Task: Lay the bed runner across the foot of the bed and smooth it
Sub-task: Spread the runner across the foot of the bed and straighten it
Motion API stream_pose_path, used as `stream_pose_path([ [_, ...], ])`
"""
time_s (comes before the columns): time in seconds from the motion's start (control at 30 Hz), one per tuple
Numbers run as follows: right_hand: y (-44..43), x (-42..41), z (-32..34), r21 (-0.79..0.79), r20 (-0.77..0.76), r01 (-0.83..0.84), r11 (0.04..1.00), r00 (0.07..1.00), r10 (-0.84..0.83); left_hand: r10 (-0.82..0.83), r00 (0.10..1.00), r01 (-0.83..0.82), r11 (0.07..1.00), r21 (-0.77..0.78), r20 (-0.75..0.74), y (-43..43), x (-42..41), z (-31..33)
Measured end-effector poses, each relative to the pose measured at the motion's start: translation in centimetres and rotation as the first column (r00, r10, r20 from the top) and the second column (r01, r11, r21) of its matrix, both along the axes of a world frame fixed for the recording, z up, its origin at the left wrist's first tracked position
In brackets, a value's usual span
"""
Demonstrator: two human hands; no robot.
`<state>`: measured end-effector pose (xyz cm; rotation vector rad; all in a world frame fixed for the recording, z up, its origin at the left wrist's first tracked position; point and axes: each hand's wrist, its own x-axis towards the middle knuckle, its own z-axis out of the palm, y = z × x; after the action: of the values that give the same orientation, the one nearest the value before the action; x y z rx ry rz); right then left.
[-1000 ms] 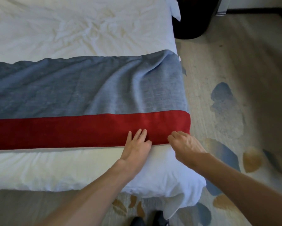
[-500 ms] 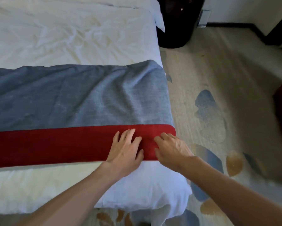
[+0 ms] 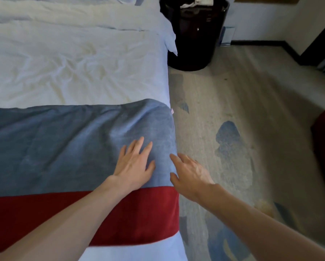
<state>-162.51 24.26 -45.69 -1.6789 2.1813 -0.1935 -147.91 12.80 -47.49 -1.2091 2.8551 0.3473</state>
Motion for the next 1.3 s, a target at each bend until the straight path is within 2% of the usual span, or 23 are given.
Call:
stream_pose_path([
  [0.27, -0.1, -2.0, -4.3, 0.208, 0.082, -0.126, 0.97, 0.99, 0.111, -0.125, 0.982, 0.116, 0.99, 0.075, 0.139, 1.3, -2.2, -3.8],
  [0.4, 0.5, -1.2, -6.0, 0.178, 0.132, -0.141, 0.974, 0.984, 0.118, -0.132, 0.973, 0.119, 0.99, 0.075, 0.188, 1.7, -1.9, -5.5],
  [0.5, 1.5, -0.3, -6.8, 0.161, 0.155, -0.159, 0.974, 0.979, 0.134, -0.136, 0.983, 0.129, 0.99, 0.064, 0.124, 2.2, -1.2, -5.5],
  [0.9, 6.1, 2.1, -7.4, 0.111, 0.108, -0.129, 0.985, 0.987, 0.117, -0.194, 0.974, 0.192, 0.981, 0.027, 0.12, 6.7, 0.5, -5.7],
  [1.13, 9.1, 4.2, -8.4, 0.043, 0.15, -0.127, 0.991, 0.981, 0.119, -0.214, 0.967, 0.211, 0.977, 0.034, 0.136, 9.4, 2.0, -5.4],
  [1.3, 11.1, 5.6, -8.5, 0.074, 0.11, -0.189, 0.979, 0.978, 0.18, -0.191, 0.973, 0.186, 0.981, 0.05, 0.126, 11.4, 3.1, -5.0],
])
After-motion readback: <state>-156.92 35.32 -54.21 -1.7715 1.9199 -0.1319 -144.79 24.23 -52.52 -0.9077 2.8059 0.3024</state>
